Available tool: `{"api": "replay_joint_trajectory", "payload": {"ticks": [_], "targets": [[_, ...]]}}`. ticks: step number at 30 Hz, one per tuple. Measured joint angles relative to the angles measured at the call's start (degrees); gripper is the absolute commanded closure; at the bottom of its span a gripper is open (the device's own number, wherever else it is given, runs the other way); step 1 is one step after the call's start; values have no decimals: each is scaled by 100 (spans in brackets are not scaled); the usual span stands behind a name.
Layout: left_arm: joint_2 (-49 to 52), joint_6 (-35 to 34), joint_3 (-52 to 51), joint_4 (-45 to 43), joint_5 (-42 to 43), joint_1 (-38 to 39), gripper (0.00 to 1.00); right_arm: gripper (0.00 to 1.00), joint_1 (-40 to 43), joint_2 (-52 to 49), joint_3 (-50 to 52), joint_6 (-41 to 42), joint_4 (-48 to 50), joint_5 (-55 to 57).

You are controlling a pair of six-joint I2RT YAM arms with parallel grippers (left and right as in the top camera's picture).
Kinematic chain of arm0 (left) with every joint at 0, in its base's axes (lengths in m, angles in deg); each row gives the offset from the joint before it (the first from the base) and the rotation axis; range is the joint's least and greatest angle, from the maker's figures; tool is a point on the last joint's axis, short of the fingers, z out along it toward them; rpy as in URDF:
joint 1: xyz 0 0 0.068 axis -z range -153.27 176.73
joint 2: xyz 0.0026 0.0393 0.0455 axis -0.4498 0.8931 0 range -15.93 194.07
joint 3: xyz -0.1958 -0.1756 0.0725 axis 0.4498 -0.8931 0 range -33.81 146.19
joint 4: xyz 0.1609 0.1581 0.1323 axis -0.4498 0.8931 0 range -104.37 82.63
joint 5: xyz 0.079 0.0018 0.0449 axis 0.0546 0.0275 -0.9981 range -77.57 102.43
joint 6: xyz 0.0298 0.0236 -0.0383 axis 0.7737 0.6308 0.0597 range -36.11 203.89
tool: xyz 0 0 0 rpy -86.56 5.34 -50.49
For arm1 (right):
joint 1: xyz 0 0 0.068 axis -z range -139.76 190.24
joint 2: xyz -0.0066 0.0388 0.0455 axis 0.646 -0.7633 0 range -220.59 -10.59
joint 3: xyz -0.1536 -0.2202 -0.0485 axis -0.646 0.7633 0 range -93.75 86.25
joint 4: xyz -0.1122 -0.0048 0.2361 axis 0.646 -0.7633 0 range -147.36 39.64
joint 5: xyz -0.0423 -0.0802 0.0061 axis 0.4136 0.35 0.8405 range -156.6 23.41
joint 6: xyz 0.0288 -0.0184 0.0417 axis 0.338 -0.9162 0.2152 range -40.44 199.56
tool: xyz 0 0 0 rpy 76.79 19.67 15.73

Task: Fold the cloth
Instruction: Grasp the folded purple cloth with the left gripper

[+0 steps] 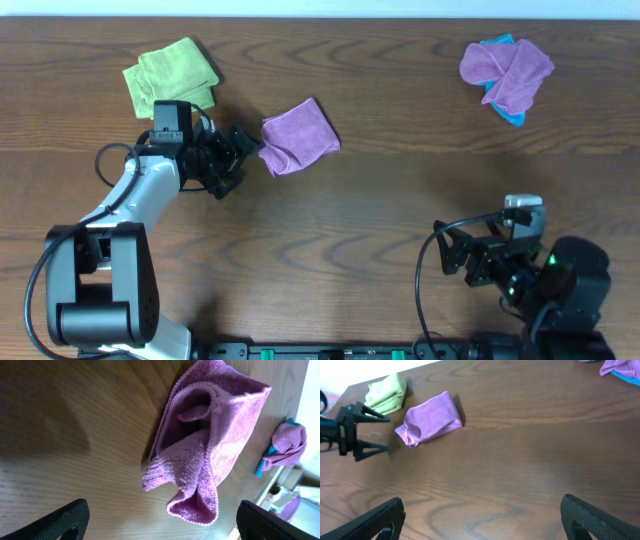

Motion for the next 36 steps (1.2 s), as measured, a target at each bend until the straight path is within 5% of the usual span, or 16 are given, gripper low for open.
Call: {"api": "replay_joint_trajectory", "payload": {"ticks": [10, 36], "targets": [[0, -551, -516, -1130, -33, 398, 5, 1, 0, 33, 0, 92, 2, -2], [402, -1226, -553, -1982, -636, 1040, 4, 1, 0, 33, 0, 103, -79, 0]]}}
